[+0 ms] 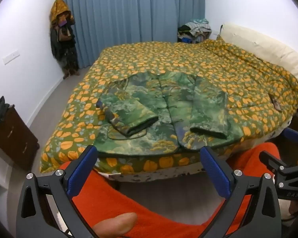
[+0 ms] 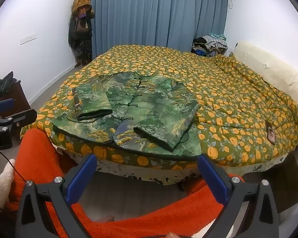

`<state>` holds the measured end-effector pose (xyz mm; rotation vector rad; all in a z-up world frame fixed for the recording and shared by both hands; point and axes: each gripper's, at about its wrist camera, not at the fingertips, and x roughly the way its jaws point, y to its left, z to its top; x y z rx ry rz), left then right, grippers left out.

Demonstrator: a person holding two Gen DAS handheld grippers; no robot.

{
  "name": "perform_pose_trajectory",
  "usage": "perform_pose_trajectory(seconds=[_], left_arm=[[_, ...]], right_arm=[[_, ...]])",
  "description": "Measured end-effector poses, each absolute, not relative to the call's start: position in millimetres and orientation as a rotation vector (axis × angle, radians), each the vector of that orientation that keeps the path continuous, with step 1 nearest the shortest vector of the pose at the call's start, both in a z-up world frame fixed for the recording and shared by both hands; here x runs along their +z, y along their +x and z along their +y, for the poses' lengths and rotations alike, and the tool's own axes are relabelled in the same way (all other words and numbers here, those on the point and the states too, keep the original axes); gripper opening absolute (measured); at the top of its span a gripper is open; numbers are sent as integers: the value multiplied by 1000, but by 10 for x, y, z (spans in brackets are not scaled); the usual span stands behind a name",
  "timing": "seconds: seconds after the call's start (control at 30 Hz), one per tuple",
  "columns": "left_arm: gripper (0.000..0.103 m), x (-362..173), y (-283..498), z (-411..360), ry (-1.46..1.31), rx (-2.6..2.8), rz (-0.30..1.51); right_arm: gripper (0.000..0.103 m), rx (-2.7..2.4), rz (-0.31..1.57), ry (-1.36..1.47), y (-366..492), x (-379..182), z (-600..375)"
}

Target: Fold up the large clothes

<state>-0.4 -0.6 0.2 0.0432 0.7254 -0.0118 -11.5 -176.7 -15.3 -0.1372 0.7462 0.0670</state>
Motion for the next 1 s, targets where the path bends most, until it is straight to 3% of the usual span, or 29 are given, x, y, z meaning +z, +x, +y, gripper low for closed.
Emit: perform_pose_trajectory(seconds=[1.0], left_arm=[[103, -45, 18, -30, 70, -14, 742]], right_arm=[[103, 57, 741, -143, -116, -140, -1740]])
